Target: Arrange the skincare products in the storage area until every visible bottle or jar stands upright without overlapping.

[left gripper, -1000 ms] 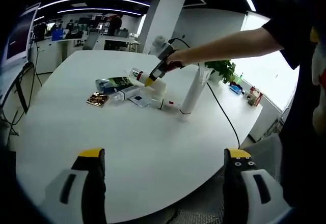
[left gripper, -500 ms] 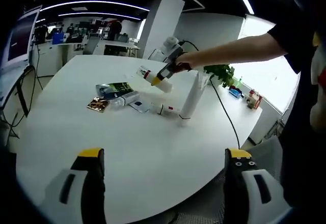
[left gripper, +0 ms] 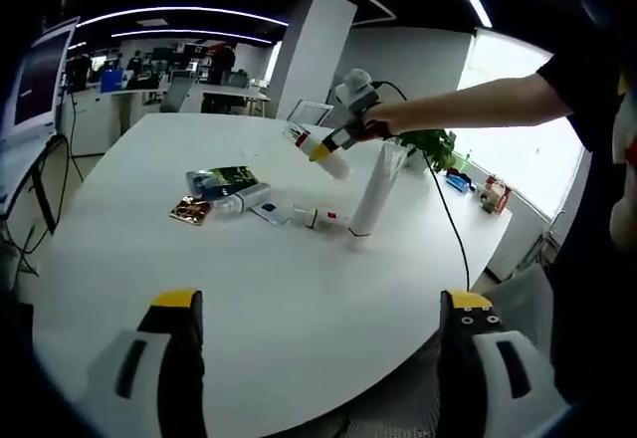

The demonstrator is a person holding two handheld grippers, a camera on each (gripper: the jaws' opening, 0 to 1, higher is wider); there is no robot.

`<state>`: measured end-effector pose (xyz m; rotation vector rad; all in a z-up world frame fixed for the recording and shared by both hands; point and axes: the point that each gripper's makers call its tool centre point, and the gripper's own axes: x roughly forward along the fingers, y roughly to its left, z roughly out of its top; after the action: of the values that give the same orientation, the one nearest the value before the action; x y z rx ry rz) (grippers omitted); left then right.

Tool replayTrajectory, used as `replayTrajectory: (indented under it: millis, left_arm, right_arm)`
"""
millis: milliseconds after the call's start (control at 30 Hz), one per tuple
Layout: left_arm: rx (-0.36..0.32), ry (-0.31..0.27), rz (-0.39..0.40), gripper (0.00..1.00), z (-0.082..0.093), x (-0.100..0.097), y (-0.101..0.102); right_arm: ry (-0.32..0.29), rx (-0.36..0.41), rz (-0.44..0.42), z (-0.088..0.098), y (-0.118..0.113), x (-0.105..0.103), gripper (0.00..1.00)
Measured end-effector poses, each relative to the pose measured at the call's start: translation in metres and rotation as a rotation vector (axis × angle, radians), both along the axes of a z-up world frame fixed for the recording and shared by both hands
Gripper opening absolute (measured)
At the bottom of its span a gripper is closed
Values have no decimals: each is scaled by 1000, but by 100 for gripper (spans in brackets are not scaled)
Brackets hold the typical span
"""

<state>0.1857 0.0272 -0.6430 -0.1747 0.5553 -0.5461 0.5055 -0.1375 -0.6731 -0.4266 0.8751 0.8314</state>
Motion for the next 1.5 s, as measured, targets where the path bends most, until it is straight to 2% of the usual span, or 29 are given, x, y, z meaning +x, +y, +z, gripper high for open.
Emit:
replayTrajectory:
  millis: [267,367,467,600,733,1067,1133,1200,1333,1500]
  left_arm:
    - [-15,-27,16,92,6,2,3]
    - [-21,-33,16,92,7,2,2]
    - [-24,-39,13,93,8,1,3]
    - [-19,-48,4,93,9,1,0]
    - [-24,-52,-5,93,9,1,-1]
    - [-25,-57,-32,92,11,-2,-6]
    - [-26,-57,-37,92,10,-2,-7]
    - [-21,-56,-44,92,10,-3,-7]
    - [-19,-57,-60,92,10,-5,-10]
    - [-16,-57,-89,92,10,-7,-14]
  right_arm:
    - [-7,52,-47,11,-23,-13,27]
    - [-14,60,-55,22,-31,-28,27]
    - [-21,59,-57,20,-38,-29,27]
    - [-30,71,-76,30,-52,-29,27]
    - [-45,75,-97,43,-64,-41,27]
    - [-43,138,-162,46,-94,-56,27]
    - [-42,155,-169,47,-96,-62,27]
    - [-45,169,-176,50,-96,-78,27]
    - [-39,193,-207,50,-108,-79,27]
    - [-48,224,-229,54,-114,-98,27]
